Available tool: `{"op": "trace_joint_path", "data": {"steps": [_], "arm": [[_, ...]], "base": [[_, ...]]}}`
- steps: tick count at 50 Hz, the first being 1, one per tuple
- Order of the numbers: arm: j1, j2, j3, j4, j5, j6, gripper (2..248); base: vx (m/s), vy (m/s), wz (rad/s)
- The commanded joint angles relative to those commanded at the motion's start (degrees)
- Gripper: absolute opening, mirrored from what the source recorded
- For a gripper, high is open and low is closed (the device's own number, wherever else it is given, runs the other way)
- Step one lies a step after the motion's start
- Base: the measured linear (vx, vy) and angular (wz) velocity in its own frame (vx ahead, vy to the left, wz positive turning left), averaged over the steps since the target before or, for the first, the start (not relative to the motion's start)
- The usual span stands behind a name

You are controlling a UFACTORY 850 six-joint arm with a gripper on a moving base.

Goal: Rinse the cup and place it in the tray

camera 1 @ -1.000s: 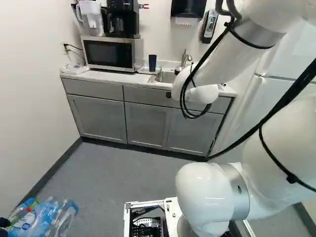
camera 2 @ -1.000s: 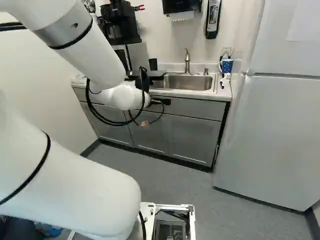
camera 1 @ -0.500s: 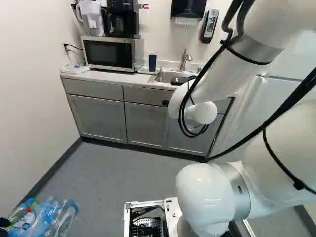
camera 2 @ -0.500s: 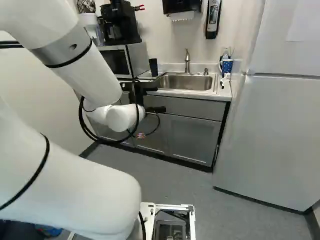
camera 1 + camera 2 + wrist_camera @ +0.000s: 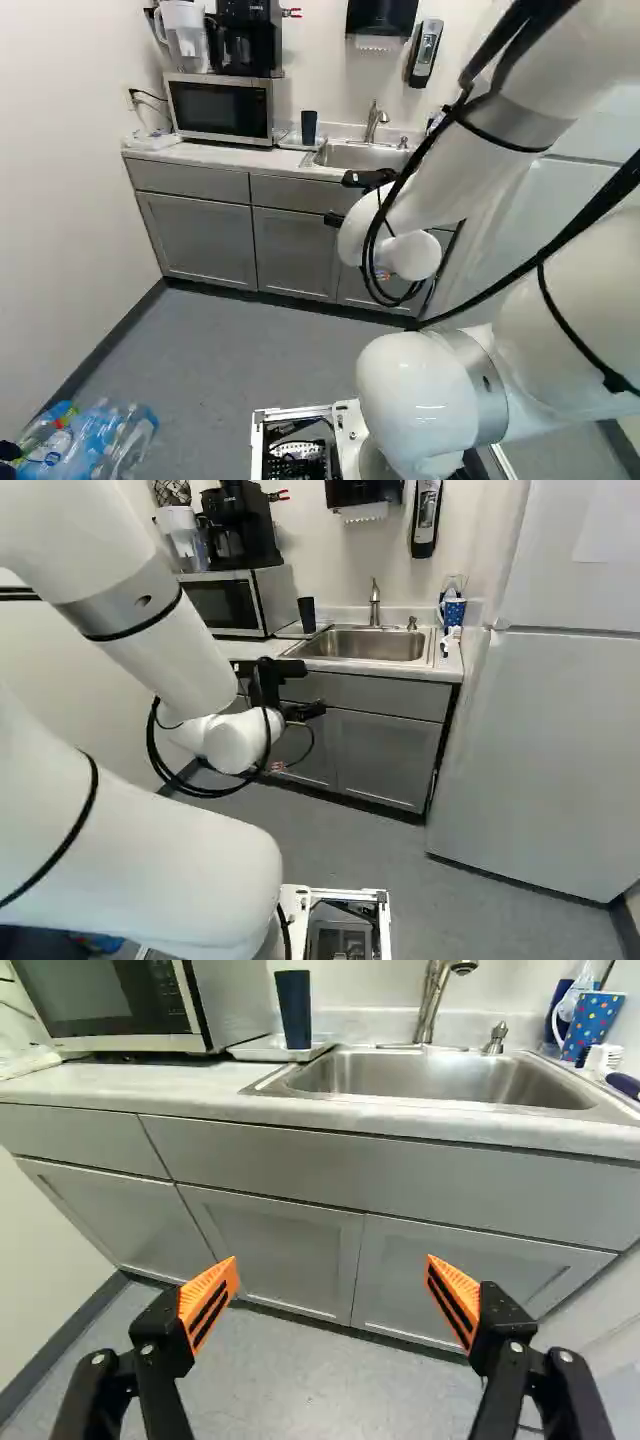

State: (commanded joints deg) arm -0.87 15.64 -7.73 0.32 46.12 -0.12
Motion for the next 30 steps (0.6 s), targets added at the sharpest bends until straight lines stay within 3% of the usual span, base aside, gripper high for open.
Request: {"op": "trace_joint_path", "data": {"steps": [30], "arm": [[0.86,0.36,2.68,-0.31,3.81,0.12,247]], "base": [[0.000,0.000,0.000]]}}
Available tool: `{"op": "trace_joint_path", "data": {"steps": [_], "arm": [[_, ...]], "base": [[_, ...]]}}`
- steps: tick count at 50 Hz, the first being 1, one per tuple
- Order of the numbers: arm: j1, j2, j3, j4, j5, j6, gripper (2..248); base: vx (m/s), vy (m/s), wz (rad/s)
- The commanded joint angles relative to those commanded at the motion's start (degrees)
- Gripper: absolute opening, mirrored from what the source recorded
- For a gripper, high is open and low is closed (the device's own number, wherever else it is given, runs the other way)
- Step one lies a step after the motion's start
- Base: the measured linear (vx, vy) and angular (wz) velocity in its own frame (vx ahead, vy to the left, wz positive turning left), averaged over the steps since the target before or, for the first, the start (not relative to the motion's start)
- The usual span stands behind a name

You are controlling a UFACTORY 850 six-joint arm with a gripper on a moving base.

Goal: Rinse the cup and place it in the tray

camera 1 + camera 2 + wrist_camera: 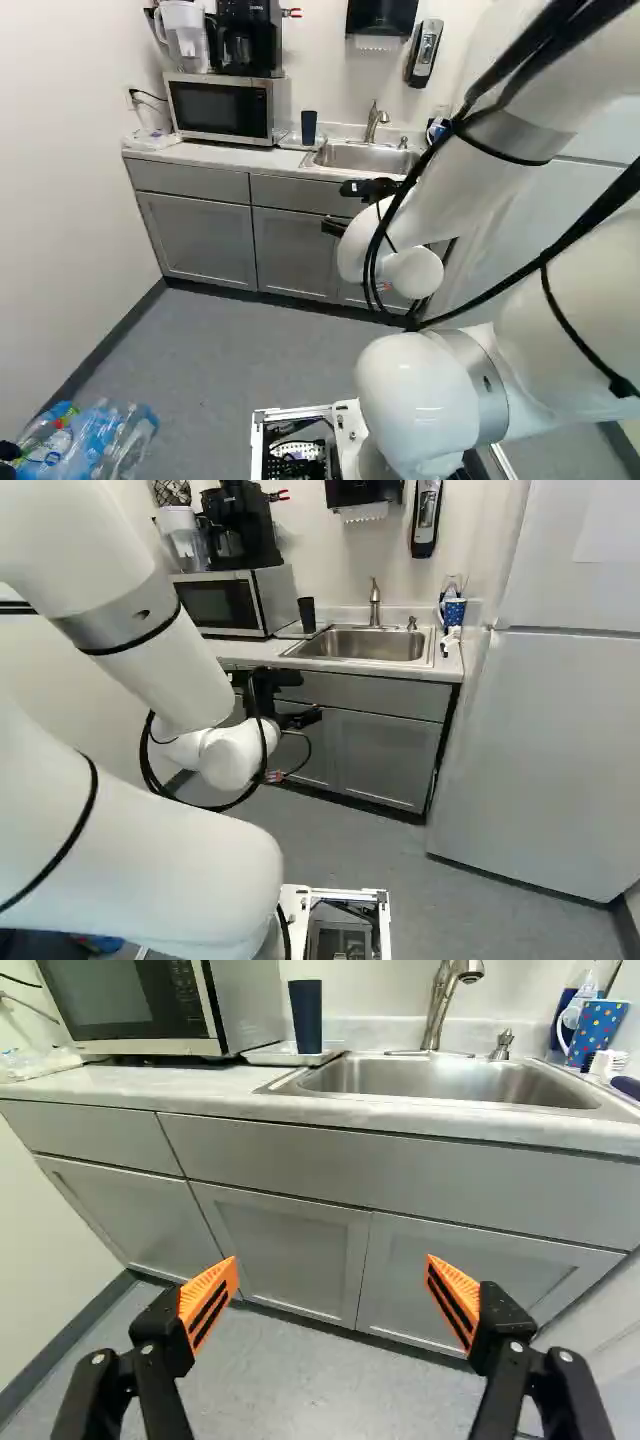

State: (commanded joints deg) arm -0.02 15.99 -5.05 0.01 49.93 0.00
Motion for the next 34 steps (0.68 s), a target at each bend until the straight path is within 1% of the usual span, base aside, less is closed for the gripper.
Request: {"op": "trace_joint_path", "data": {"steps": [34], "arm": [[0.02,0.01,0.05,-0.01,0.07,0.00,247]], "base": [[0.000,0.000,0.000]]}}
